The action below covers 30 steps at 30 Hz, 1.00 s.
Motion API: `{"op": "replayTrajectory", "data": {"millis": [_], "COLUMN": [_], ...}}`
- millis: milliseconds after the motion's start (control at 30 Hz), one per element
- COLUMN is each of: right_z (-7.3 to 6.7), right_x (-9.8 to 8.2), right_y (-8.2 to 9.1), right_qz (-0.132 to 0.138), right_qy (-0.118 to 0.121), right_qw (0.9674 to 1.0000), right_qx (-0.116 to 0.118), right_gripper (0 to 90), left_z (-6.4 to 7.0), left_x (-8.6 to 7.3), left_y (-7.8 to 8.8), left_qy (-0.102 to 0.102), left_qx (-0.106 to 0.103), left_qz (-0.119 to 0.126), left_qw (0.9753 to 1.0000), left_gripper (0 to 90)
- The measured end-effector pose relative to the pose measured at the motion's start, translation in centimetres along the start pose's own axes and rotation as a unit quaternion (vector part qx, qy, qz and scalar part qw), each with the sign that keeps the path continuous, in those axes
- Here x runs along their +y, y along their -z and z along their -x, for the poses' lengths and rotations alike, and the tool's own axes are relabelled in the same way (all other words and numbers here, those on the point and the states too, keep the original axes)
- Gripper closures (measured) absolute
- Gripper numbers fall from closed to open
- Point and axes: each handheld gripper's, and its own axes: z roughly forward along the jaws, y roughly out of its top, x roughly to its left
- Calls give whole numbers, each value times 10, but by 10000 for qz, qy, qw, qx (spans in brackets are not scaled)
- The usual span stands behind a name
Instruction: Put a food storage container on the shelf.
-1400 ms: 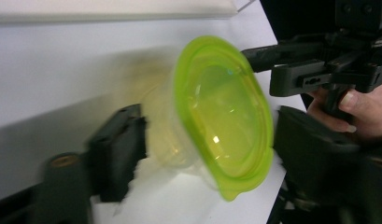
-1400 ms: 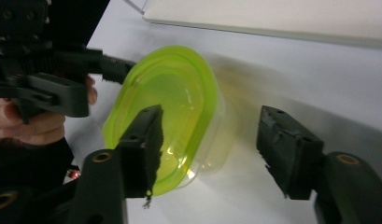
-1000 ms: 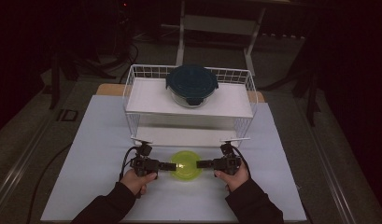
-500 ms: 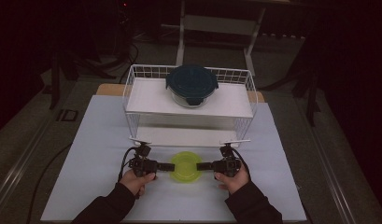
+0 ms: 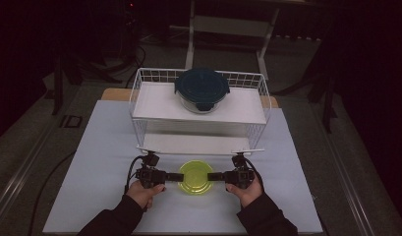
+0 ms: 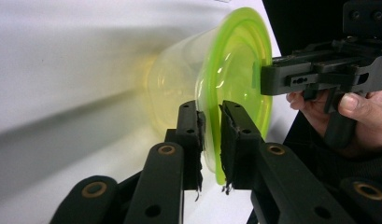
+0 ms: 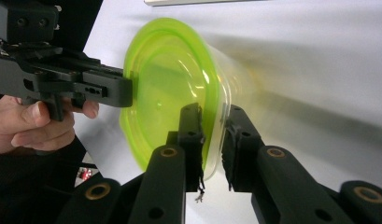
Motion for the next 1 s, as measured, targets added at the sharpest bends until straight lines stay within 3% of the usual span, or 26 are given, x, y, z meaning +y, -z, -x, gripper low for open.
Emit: {"op": "replayTrajectory", "data": {"millis": [67, 300, 700, 1000], "right_z": [-1, -5, -30, -48], "right_x": [0, 0, 8, 16], "right_y": [1, 2, 24, 41], "right_qz": [34, 76, 348, 536], "right_qy": [114, 165, 486, 657], "right_qw": [9999, 9998, 9982, 9964], "right_qx": [9, 49, 74, 91], "right_gripper": [800, 809, 809, 809], "left_z": [-1, 3, 27, 48], "left_x": [0, -1, 7, 15], "left_y": [1, 6, 30, 45], "left_qy": [41, 26, -236, -470], "left_qx": [13, 48, -137, -142], "left_qz": [23, 88, 404, 570], "left_qw": [10000, 9999, 9988, 9972], "left_gripper": [793, 807, 806, 806]}}
